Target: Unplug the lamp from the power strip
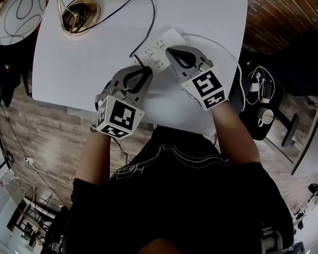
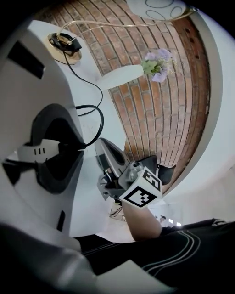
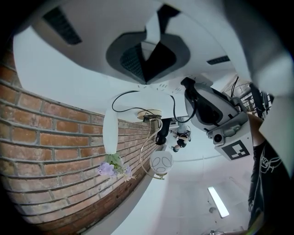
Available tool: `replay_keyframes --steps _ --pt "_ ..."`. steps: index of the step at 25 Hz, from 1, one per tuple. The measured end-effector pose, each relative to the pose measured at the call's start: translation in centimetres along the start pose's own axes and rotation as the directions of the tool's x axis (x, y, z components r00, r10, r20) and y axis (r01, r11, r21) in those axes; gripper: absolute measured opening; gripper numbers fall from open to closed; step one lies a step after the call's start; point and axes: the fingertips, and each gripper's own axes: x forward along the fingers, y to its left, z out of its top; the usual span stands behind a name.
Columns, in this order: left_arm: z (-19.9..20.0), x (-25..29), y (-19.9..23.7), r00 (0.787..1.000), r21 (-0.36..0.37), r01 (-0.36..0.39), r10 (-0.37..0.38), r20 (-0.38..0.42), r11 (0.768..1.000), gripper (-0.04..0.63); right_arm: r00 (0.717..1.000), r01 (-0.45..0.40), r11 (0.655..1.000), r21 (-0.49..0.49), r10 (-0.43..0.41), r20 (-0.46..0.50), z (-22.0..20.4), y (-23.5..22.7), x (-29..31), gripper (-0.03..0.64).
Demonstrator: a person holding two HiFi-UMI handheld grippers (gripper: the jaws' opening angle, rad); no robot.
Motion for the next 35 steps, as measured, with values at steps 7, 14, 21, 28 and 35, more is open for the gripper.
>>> replay_keyframes --steps 7,14,21,28,35 --pt "-0.1 -0.1 0.6 0.996 -0.244 0.070 -0.055 0.068 0.967 0.044 1.000 -0.003 1.000 -0.002 0.003 0.001 0.0 0.0 0.0 -0.005" --pt "0.0 -0.2 0.9 0.995 -0.291 0.076 -0.052 0.090 0.954 0.044 1.000 0.000 1.000 -0.008 0.000 -0.013 -0.3 0.1 0.0 -0.004" --pt "0.1 -0.2 -0.2 1.000 -0.005 -0.009 0.009 0.017 1.000 0.044 1.000 -0.001 1.000 -0.006 0.001 0.004 -0.1 0.1 0.0 -0.005" --pt "0.1 -0.3 0.3 0.994 -0.267 0.083 -0.062 0.086 0.960 0.044 1.000 -0.018 1.000 -0.007 0.018 -0.004 0.0 0.3 -0.1 -0.004" --pt "0.3 -0.4 0.4 0.998 -0.178 0.013 -0.001 0.070 0.984 0.044 1.000 -0.009 1.000 -0.008 0.009 0.002 -0.1 0.3 0.0 -0.005"
